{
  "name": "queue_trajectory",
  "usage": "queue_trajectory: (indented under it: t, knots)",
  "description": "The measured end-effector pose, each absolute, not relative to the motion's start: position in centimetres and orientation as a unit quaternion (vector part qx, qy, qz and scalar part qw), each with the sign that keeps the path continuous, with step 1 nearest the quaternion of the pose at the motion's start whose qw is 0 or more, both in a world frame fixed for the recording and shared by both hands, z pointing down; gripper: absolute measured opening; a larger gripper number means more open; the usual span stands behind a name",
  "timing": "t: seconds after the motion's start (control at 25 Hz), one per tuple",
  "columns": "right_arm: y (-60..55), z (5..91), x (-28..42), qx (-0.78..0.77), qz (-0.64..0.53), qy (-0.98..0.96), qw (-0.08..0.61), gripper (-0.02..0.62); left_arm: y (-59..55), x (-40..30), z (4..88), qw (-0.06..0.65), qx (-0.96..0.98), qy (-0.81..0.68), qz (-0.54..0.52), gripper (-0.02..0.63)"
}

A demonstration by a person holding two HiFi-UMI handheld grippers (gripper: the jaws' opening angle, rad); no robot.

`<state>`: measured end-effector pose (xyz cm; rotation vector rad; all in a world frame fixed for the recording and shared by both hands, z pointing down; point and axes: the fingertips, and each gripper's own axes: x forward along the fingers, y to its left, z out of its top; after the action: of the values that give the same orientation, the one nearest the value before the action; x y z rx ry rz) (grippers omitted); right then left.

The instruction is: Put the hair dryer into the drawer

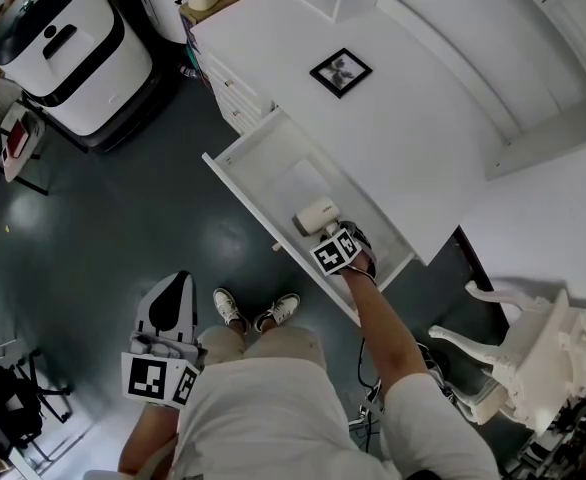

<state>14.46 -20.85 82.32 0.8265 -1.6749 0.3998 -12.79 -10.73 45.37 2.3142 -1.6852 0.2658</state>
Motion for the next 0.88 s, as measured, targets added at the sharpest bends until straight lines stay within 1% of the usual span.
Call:
queue_trajectory:
  t: [0.2, 0.88]
  knots:
    - [-20.75, 82.47, 14.71, 0.351, 0.204, -0.716, 0.568, 0.220, -10.60, -12.69, 45.57, 0.135, 0.799, -0.579, 0.093, 0.017]
    - [-20.89, 82.32, 14.86, 0.336, 0.201, -0.714, 0.581, 0.241, -11.45, -13.04, 45.97, 0.143, 0.799, -0.576, 0.089, 0.017]
